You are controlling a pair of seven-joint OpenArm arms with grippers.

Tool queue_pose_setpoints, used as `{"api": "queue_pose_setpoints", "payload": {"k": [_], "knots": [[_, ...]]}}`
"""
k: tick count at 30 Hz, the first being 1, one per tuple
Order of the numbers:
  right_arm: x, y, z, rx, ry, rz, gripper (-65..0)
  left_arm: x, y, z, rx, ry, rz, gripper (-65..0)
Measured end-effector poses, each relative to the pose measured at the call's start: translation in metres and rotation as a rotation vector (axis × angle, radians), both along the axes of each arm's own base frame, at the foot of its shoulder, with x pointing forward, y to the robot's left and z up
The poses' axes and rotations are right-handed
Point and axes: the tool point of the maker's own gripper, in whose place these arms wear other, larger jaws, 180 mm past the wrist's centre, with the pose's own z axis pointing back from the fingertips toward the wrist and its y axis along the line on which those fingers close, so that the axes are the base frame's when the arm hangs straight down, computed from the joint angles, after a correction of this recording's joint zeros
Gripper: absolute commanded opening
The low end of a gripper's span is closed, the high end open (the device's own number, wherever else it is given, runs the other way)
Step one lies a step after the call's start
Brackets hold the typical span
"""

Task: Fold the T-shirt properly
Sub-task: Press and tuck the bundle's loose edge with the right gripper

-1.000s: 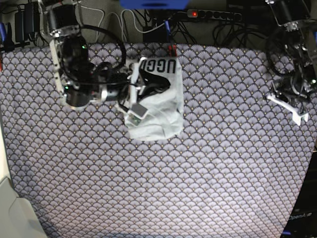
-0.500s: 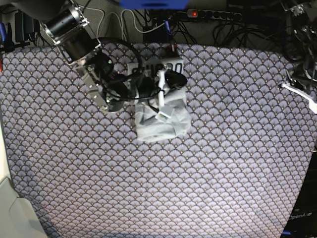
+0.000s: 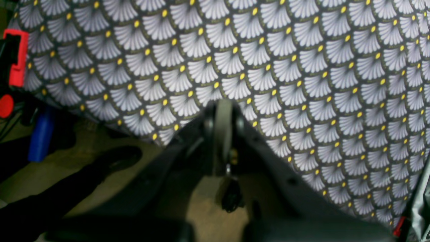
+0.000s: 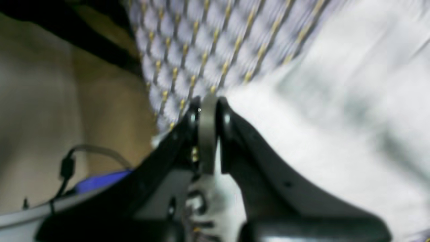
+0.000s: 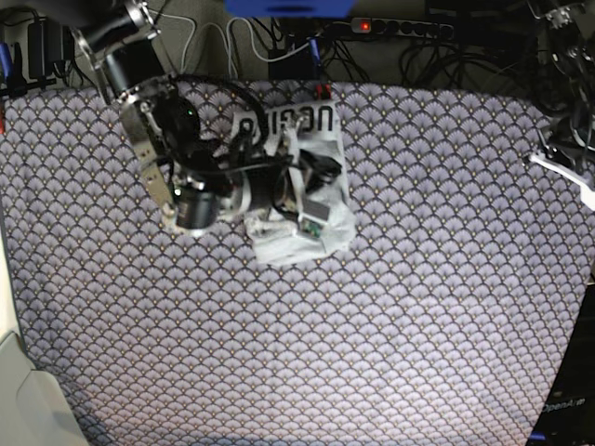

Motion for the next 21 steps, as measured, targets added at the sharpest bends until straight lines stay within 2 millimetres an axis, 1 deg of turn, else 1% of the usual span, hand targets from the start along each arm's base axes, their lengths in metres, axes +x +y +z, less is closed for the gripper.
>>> {"api": "queue_pose_setpoints", "payload": {"k": [2,4,7,9,10,14,16,18,20,21], "knots": [[0.003,0.003,0.002,-0.005,-0.009,0.009,-65.0,0.000,0.000,0.000,0.000,0.001,0.000,-64.8],[0.007,0.003,0.000,-0.014,0.002,0.010,-65.0,-0.001,0.001,-0.001,0.002,0.004,0.001,-64.8],[0.029,0.004,-0.001,-0.028,0.006,-0.009,-65.0,-0.001,0.000,-0.001,0.001,0.004,0.001,-64.8],[0.042,0.008,-0.001,-0.001,0.019,-0.032,-65.0,-0.004,0.001,-0.002,0.002,0.012,0.001,-64.8],[0.047,0.008,-0.004,0.014,0.035,-0.049,-65.0,-0.005,0.000,-0.003,0.001,0.015,0.000,-64.8],[0.058,0.002,-0.035,-0.020,0.131,-0.098,-65.0,-0.009,0.002,-0.005,0.009,0.028,0.003,-64.8],[0.067,0.004,-0.043,-0.022,0.162,-0.115,-65.0,-0.008,0.002,-0.004,0.009,0.023,0.002,-64.8],[0.078,0.006,-0.044,0.000,0.175,-0.142,-65.0,-0.007,0.000,0.000,0.017,0.011,-0.006,-64.8],[0.081,0.005,-0.050,0.000,0.183,-0.153,-65.0,-0.007,0.000,0.005,0.032,0.000,-0.015,-64.8],[0.078,0.005,-0.056,-0.009,0.197,-0.151,-65.0,-0.009,-0.002,0.006,0.036,0.003,-0.022,-64.8]]}}
